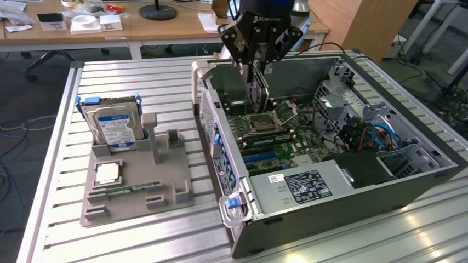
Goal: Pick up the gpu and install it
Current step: 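Pick up the gpu and move the gpu toward the slot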
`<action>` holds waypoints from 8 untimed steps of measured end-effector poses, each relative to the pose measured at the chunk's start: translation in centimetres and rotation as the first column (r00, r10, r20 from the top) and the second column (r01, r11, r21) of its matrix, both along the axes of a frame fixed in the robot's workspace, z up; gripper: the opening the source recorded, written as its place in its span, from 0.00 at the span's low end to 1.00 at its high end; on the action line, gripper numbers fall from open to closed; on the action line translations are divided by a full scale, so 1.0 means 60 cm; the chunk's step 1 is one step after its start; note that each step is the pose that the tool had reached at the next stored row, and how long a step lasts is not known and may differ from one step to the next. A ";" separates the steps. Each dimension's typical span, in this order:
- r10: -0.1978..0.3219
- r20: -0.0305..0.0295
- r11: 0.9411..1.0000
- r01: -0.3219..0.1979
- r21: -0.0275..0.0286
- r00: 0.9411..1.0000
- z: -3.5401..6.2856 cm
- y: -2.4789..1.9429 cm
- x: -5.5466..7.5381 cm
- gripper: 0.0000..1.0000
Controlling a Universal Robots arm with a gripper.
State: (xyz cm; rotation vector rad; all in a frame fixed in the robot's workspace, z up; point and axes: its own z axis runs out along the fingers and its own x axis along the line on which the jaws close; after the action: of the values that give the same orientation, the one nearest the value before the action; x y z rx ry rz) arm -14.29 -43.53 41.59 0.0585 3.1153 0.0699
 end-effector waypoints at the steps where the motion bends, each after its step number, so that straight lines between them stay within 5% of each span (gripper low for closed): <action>1: 0.000 0.000 1.000 0.000 0.000 1.000 0.000 0.0001 0.001 0.27; 8: 0.000 0.000 1.000 0.000 0.000 1.000 0.000 0.0008 0.005 0.27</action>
State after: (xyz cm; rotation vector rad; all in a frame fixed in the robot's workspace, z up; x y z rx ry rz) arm -14.01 -43.48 41.59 0.0586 3.1153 0.0700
